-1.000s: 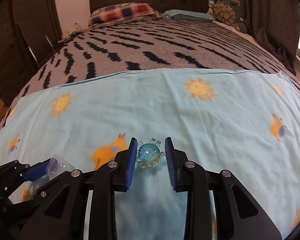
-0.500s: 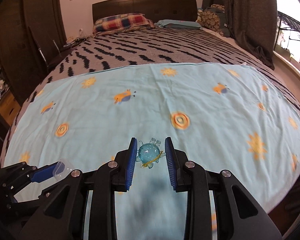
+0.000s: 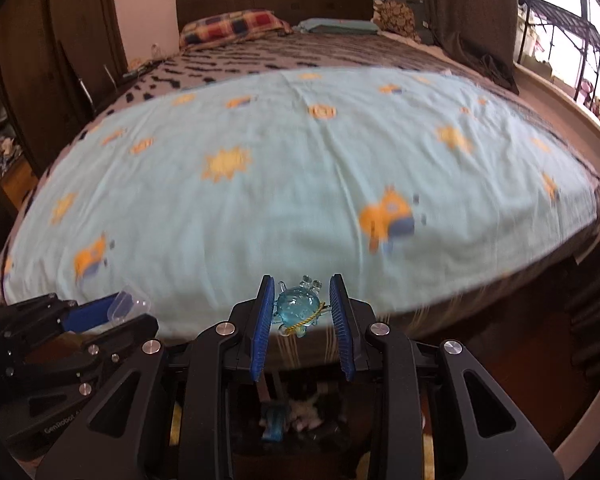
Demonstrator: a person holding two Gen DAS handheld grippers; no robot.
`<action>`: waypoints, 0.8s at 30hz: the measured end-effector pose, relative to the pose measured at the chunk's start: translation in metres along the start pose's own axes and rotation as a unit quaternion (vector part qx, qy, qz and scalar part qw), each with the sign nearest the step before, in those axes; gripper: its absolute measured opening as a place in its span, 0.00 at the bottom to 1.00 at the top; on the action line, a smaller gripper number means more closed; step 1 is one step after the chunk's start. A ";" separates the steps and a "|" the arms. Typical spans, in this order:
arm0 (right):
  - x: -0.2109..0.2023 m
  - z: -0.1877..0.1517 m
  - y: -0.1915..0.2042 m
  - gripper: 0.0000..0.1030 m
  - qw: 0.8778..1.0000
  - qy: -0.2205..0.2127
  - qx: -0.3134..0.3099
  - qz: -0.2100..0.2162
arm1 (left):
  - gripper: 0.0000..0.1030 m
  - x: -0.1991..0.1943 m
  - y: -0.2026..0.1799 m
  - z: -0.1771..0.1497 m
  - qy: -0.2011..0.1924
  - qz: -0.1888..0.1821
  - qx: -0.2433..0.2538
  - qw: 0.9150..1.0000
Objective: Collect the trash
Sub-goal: 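Carry the box with the left tool while the right tool carries the turtle down to the bin, then open the left tool over the bin while the right tool releases the turtle into it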
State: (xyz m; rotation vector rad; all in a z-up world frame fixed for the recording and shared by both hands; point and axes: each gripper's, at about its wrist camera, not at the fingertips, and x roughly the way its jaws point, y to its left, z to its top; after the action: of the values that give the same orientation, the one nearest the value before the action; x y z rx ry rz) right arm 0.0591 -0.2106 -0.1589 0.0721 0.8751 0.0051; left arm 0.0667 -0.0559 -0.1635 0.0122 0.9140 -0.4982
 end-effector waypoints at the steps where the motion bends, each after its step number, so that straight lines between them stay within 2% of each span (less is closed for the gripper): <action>1: 0.002 -0.010 -0.002 0.29 1.000 0.005 0.004 -0.001 | 0.31 0.002 -0.001 -0.007 0.003 -0.001 0.000 1.000; 5: 0.017 -0.042 -0.008 0.29 0.999 0.032 0.021 0.003 | 0.31 0.016 -0.007 -0.039 0.019 -0.001 0.007 1.000; 12: 0.052 -0.077 -0.010 0.29 0.997 0.077 0.025 0.002 | 0.31 0.063 -0.012 -0.082 0.077 -0.011 0.002 0.997; 19: 0.089 -0.098 -0.019 0.29 0.992 0.115 0.052 0.015 | 0.31 0.103 -0.010 -0.104 0.118 -0.012 -0.003 0.993; 24: 0.109 -0.105 -0.025 0.29 0.989 0.131 0.064 0.022 | 0.31 0.125 -0.013 -0.107 0.140 -0.007 -0.004 0.990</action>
State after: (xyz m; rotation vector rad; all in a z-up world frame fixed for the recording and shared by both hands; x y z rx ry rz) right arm 0.0477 -0.2257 -0.3107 0.2147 1.1372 -0.0016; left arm 0.0439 -0.0956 -0.3223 0.0708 1.1908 -0.5133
